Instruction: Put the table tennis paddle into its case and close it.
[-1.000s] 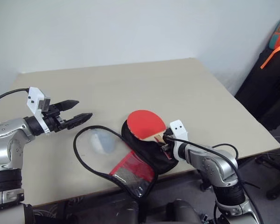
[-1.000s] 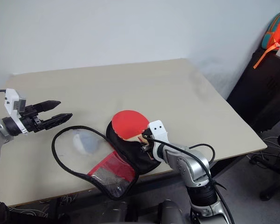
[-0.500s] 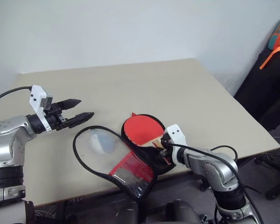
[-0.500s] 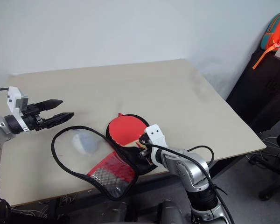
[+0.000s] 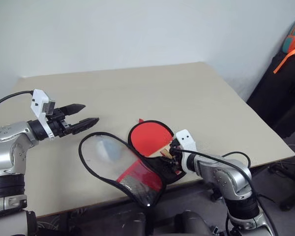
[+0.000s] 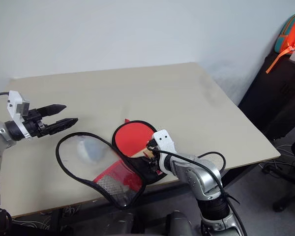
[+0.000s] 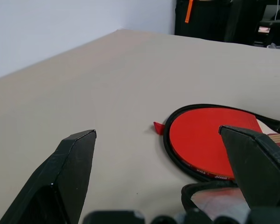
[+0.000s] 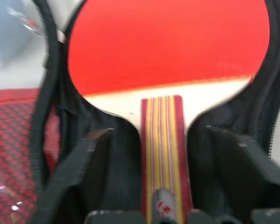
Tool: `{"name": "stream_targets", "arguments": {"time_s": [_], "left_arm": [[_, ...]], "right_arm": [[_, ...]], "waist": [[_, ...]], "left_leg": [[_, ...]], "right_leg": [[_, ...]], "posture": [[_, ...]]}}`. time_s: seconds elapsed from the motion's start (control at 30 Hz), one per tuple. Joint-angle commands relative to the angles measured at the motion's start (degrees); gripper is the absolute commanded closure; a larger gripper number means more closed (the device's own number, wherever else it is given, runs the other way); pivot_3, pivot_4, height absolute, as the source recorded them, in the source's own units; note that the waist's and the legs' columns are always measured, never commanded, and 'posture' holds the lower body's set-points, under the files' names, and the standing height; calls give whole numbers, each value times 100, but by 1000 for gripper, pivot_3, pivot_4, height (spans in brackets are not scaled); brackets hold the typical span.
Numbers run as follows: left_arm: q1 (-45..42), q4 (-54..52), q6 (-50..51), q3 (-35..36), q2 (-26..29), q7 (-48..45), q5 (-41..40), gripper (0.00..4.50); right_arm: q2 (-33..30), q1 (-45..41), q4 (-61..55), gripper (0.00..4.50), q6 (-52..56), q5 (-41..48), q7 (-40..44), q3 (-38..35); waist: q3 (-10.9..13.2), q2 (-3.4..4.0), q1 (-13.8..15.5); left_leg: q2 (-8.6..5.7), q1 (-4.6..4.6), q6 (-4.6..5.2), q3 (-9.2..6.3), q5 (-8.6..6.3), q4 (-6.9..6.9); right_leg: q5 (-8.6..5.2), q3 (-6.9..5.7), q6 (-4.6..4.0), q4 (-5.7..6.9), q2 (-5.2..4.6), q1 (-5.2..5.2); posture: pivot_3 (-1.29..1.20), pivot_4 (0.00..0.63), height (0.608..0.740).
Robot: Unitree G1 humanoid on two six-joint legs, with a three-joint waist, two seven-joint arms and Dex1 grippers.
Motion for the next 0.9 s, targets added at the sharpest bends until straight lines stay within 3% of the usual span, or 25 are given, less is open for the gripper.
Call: {"name": "stream_targets", "arguments": {"time_s": [0.03,0.17,0.27,0.4,0.6,0.77,0.9], "left_arm": [[-85,59,-58,157,200,-74,-4,0],[43,244,-104,240,327,-181,4,0],[312,467,-116,323,490,-323,8,856],[924,530,-13,471,699,-634,-62,2344],[2219,-402,463,605,613,-917,-382,4458],[2797,-1911,1340,532,166,-636,-1097,4458],[2698,-2947,2250,428,5,-354,-1953,4458]], "right_arm": [[-117,-429,-658,31,77,583,451,-821],[-778,-783,-1030,31,153,1340,1199,-1719],[-1627,-885,-1029,0,-16,1592,1719,-2050],[-2674,-811,-753,0,-446,1608,2311,-2098],[-3631,-759,-298,0,-1251,1369,2937,-1753],[-3714,-817,-92,0,-1503,1304,2983,-1559],[-3772,-697,-21,0,-1607,1273,2985,-1491]], "waist": [[0,0,3],[0,0,11],[0,-1,11],[2,3,8],[3,4,20],[4,4,84],[6,8,93]], "left_leg": [[0,0,0,-1,0,1],[-1,0,3,-8,-2,9],[1,16,6,-20,-4,10],[9,30,40,-74,-24,23],[19,34,57,-92,-35,37],[13,33,61,-100,-37,43],[14,33,61,-103,-38,48]], "right_leg": [[0,0,0,0,0,1],[0,-4,0,-4,-1,7],[-1,-15,-1,-12,-3,30],[-17,-3,-21,-12,0,36],[-25,-11,-21,-16,-10,39],[-34,-22,-8,-19,-27,47],[-35,-25,-7,-18,-26,48]], "posture": [[0,0,715],[0,0,715],[0,0,715],[0,0,715],[0,0,715],[0,0,715],[0,0,715]]}}
